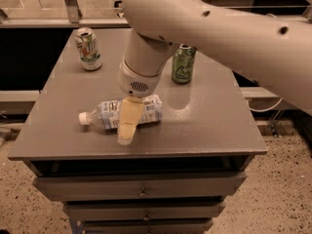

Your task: Knock blue plastic bottle over

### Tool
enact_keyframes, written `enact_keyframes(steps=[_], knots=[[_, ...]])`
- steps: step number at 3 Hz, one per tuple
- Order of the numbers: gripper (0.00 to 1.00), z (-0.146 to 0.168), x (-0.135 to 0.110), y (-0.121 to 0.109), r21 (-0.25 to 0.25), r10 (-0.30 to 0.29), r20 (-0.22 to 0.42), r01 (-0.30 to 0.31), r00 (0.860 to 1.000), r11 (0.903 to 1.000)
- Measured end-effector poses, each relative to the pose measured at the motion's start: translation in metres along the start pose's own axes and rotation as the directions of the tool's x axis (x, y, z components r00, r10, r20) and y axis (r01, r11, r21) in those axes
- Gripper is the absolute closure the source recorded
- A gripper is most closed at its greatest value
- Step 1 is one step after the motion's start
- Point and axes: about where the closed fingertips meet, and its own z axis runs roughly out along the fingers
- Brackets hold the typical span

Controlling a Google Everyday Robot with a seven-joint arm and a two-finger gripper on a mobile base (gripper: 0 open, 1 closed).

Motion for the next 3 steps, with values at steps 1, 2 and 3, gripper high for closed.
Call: enact_keyframes(steps=[1, 2, 3], knots=[[0.00, -0.041, 0.043, -0.001, 0.112, 0.086, 0.208, -0.111, 0.974, 0.9875], [0.00, -0.082, 0.086, -0.005, 0.194, 0.120, 0.355, -0.199, 0.927, 0.9607], [0.00, -0.098, 0.086, 0.002, 0.185, 0.138, 0.431, -0.237, 0.892, 0.9536]])
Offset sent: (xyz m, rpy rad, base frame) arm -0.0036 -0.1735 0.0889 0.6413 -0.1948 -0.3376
